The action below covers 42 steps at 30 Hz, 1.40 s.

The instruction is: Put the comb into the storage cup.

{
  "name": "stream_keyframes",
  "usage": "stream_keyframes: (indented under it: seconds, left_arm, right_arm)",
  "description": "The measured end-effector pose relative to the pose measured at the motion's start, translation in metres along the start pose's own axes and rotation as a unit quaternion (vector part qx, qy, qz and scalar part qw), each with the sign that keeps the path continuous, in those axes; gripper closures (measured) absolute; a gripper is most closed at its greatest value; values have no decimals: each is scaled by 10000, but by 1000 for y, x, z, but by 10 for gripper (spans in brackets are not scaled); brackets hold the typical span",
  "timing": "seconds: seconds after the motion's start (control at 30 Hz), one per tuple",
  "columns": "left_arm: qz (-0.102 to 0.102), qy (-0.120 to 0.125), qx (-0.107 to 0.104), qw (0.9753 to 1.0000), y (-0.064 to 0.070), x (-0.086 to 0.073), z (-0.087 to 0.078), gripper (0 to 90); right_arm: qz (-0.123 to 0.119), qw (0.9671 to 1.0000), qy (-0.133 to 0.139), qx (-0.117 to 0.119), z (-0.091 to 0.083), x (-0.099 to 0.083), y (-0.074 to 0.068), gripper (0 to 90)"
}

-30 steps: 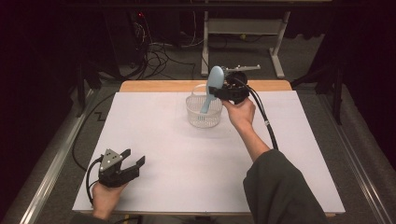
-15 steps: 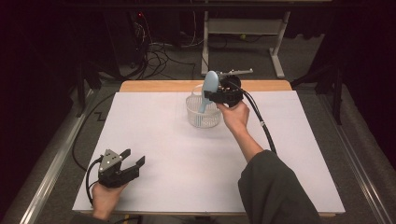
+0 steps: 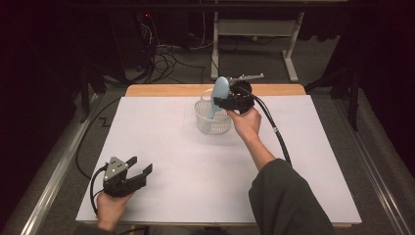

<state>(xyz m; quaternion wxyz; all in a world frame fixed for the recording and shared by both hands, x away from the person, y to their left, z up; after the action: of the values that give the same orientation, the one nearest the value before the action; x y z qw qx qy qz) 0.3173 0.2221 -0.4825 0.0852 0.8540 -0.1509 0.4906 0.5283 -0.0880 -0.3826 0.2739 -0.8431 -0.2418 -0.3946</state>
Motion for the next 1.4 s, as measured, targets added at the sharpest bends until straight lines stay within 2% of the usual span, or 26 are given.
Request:
stream_keyframes:
  seconds: [0.2, 0.33, 0.6, 1.1, 1.4]
  left_arm:
    - [-23, -19, -19, 10000, 0, 0, 0, 358]
    - [-24, -15, -11, 10000, 0, 0, 0, 357]
    - [-6, -35, -6, 10000, 1, 0, 1, 354]
    - [-8, -26, -21, 10000, 1, 0, 0, 354]
    - [1, -27, -17, 10000, 2, 0, 0, 354]
  right_arm:
    - [4, 10000, 6, 1, -3, -3, 5, 501]
    - [153, 9999, 29, -31, -7, -6, 13, 481]
    - [228, 9997, -8, -129, -9, -12, 22, 451]
    - [216, 9985, -133, -490, -8, -17, 32, 352]
    - [239, 9982, -169, -515, -9, -20, 37, 309]
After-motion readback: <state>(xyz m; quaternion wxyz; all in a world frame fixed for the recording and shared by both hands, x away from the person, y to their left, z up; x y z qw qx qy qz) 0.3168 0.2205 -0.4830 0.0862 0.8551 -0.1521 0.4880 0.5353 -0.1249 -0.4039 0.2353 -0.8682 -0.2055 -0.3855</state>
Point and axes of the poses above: each handheld gripper's, and its own axes: z roughly forward along the jaws, x roughly out of its top, y roughly to its right, the point moved 5 cm from there along z, roughly forward along the jaws, and after that the axes turned 8 degrees about x, right-handed, at the moved point
